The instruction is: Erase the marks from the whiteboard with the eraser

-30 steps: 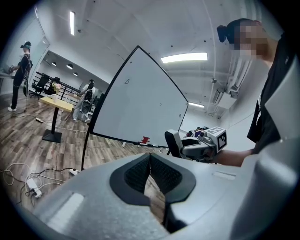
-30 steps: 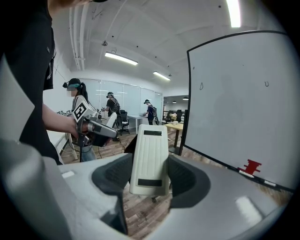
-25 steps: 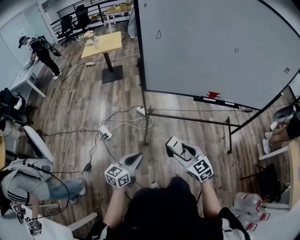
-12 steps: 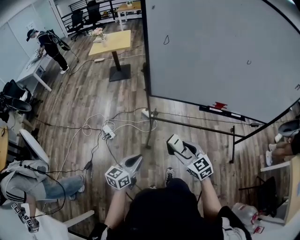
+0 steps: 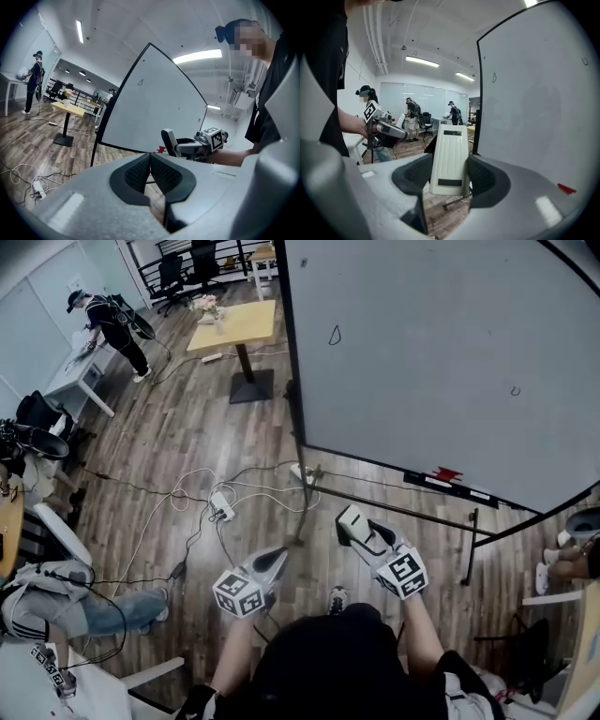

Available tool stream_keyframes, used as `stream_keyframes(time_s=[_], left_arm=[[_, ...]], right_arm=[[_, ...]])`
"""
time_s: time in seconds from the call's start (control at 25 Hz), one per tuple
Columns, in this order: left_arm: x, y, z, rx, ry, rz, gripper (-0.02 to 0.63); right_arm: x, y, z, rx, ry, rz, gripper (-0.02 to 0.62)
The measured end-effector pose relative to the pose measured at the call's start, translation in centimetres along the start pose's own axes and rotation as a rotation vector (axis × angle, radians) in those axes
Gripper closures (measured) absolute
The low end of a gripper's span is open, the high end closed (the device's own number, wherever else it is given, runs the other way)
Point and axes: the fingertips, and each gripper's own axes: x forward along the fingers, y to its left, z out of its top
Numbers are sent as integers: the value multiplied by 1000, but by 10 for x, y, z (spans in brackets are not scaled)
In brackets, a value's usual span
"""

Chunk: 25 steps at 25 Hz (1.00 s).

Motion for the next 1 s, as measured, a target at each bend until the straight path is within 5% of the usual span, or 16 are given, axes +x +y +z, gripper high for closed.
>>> stream_keyframes(time_s=[0.4,0.68,1.0], left_arm=[[55,12,33,16,-54,55,594],[80,26,46,19,-46,38,594],[107,80,102,75,-55,-36,594]], right_arm=[[7,-76,23,-61,-22,-14,353],[12,-121,41,-93,-7,-102,354],[23,-177,131,-180,-40,-285,354]])
